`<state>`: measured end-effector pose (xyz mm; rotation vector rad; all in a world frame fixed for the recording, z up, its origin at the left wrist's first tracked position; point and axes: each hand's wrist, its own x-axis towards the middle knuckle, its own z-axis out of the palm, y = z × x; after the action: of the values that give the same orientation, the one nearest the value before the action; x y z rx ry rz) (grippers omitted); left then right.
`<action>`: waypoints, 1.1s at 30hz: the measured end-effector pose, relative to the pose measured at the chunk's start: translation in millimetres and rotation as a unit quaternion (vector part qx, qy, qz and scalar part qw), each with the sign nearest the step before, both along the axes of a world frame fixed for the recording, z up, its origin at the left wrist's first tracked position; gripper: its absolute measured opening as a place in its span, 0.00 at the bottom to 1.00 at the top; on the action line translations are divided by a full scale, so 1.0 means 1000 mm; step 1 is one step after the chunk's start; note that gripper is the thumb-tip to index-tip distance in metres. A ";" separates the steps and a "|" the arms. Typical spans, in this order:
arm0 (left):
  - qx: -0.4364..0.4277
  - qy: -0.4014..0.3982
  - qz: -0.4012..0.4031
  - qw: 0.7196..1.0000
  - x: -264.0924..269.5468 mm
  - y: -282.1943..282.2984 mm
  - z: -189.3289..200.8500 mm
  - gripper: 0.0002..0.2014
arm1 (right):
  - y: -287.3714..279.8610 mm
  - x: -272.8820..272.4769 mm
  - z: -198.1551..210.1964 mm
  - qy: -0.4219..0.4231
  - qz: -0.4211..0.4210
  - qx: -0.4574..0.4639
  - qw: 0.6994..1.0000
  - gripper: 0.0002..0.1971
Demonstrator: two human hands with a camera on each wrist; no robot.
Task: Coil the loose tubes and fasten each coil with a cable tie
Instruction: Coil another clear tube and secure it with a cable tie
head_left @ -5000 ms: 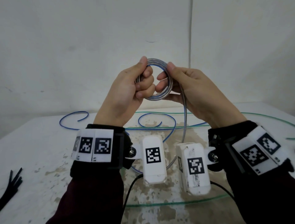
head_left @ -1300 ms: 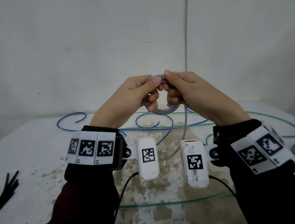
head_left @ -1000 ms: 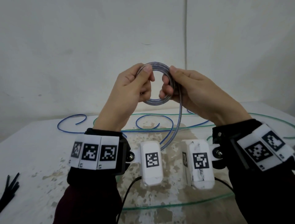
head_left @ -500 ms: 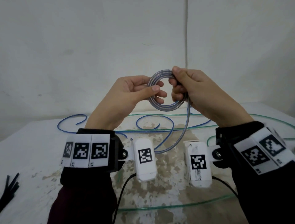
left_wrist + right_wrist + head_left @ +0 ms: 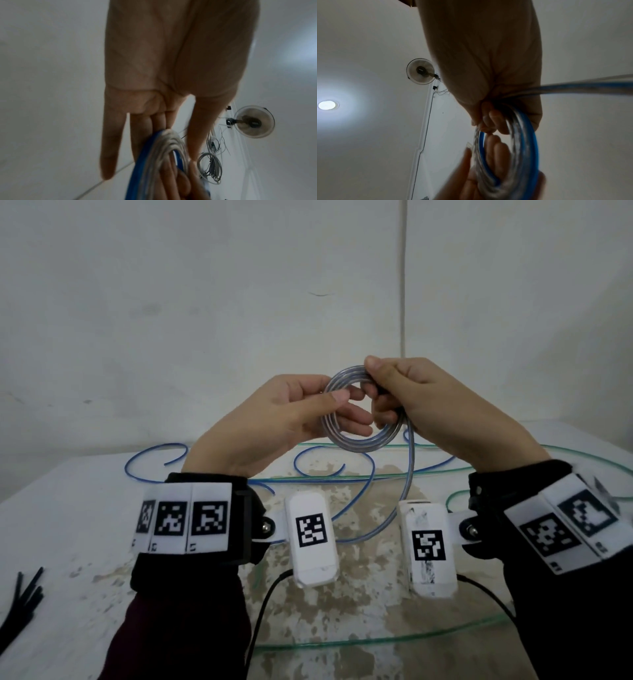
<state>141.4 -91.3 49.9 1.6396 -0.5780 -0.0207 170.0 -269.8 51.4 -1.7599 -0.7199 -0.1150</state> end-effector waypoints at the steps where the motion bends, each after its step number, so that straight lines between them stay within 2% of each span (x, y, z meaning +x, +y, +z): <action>1: 0.003 -0.004 -0.008 1.000 0.000 0.001 -0.001 0.14 | 0.000 -0.001 0.000 0.001 0.001 -0.001 1.000 0.19; 5: 0.010 -0.016 -0.004 1.000 0.000 0.004 -0.001 0.13 | 0.002 -0.004 0.002 0.003 0.003 0.007 1.000 0.18; 7: 0.021 0.006 -0.011 1.000 -0.001 0.002 0.000 0.09 | 0.005 -0.006 0.003 -0.004 -0.006 -0.005 1.000 0.14; 9: 0.033 0.033 -0.010 0.999 0.000 -0.002 0.002 0.12 | 0.008 -0.008 0.002 -0.013 -0.019 -0.030 0.999 0.08; 11: 0.023 0.028 0.009 0.999 0.002 -0.007 0.002 0.14 | 0.011 -0.009 0.001 -0.007 -0.014 -0.031 0.999 0.06; 15: -0.034 -0.033 0.068 0.997 0.007 -0.012 0.001 0.15 | 0.013 -0.007 0.004 0.026 -0.001 0.072 0.997 0.08; 18: -0.137 -0.056 0.101 0.984 0.012 -0.013 0.003 0.16 | 0.007 -0.002 0.005 0.061 0.028 0.118 0.991 0.15; 21: -0.211 -0.072 0.112 0.968 0.015 -0.017 0.003 0.16 | 0.004 0.000 0.002 0.071 0.076 0.122 0.987 0.17; 25: -0.261 -0.072 0.085 0.959 0.013 -0.029 0.003 0.17 | 0.003 0.002 0.003 0.103 0.103 0.207 0.967 0.18; 28: -0.227 -0.025 0.027 0.973 0.012 -0.029 0.004 0.17 | 0.001 0.002 0.005 0.101 0.102 0.228 0.963 0.17; 33: -0.092 0.014 -0.010 0.996 0.011 -0.017 0.002 0.13 | 0.002 -0.003 0.004 0.031 0.057 0.070 0.995 0.17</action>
<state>152.4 -108.3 52.3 1.4519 -0.5585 -0.0039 166.6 -267.8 55.2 -1.5795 -0.7477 -0.0315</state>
